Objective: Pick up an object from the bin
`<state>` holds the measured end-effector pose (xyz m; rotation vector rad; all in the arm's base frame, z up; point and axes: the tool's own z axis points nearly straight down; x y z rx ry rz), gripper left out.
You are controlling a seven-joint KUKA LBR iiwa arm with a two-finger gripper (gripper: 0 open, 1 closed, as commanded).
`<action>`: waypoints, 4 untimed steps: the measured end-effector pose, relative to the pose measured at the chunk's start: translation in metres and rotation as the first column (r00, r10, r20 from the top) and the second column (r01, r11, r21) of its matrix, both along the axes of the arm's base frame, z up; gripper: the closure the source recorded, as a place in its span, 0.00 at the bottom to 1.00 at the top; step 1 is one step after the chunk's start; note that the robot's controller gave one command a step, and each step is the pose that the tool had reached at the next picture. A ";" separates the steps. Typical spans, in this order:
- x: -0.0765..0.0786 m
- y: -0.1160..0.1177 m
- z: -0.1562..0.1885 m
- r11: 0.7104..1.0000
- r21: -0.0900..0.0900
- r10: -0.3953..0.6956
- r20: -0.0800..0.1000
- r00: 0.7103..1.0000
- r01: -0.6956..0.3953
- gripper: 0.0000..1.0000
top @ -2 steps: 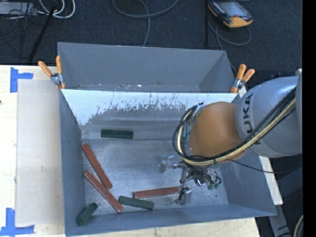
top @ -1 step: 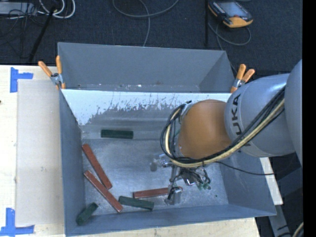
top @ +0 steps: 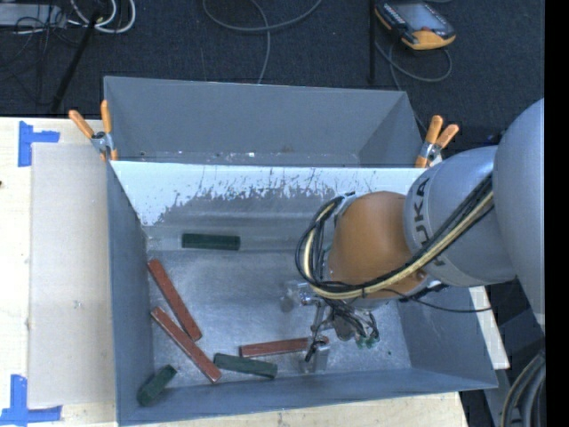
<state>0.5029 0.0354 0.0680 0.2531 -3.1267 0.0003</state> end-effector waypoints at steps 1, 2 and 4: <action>0.000 0.000 0.000 1.000 0.001 0.002 0.003 1.000 -0.002 0.00; 0.000 0.001 0.000 1.000 0.001 0.003 0.003 1.000 -0.003 1.00; 0.002 0.002 0.088 1.000 0.001 0.005 0.012 1.000 -0.005 1.00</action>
Offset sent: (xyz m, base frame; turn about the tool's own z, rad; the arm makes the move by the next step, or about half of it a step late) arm 0.0000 0.0000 0.0000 0.0000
